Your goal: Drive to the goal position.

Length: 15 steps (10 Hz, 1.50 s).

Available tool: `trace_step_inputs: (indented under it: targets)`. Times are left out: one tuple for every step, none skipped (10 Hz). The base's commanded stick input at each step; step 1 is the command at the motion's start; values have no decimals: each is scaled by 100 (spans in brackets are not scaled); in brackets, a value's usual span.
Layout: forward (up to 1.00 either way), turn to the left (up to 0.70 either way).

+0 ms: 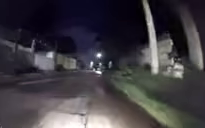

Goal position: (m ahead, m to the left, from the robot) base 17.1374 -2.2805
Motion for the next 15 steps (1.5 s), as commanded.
trace_step_inputs:
  targets:
    - [70, 0]
    - [70, 0]
    - [70, 0]
    - [70, 0]
    - [70, 0]
    - [70, 0]
    - [70, 0]
    - [70, 0]
    - [70, 0]
    - [70, 0]
    - [70, 0]
    - [70, 0]
    - [70, 0]
    - [70, 0]
    - [70, 0]
